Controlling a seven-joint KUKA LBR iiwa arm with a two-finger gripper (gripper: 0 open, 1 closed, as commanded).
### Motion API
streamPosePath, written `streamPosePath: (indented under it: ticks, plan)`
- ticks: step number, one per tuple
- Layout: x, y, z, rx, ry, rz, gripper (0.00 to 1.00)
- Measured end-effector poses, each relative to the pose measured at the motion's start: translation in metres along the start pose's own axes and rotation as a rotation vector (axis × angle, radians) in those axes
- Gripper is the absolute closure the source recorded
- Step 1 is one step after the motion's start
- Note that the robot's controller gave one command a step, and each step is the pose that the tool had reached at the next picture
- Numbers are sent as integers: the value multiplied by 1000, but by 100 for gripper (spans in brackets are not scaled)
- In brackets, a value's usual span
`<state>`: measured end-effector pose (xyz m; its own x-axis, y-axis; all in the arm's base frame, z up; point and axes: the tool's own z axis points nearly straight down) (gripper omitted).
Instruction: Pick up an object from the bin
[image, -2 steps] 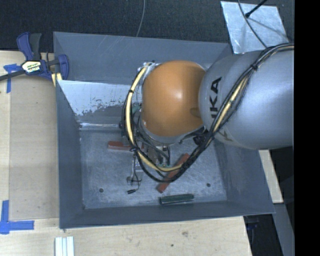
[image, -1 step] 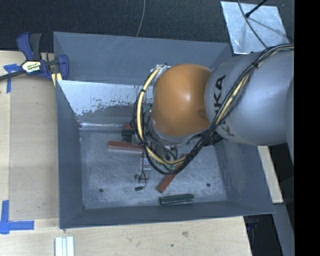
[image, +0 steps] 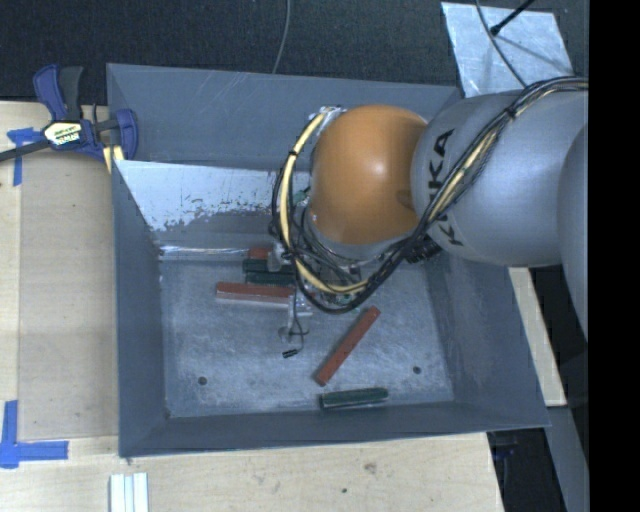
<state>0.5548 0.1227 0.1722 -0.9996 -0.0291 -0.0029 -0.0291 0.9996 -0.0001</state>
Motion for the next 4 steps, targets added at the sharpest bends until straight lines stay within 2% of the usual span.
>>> streamPosePath:
  ticks: [1,2,3,4]
  plan:
    - [-43,10,39,-3,-6,125,0]
    - [-52,-70,97,0,-6,-10,100]
    - [-52,-70,97,0,-6,-8,100]
    - [-43,-71,-45,-1,-1,-3,100]
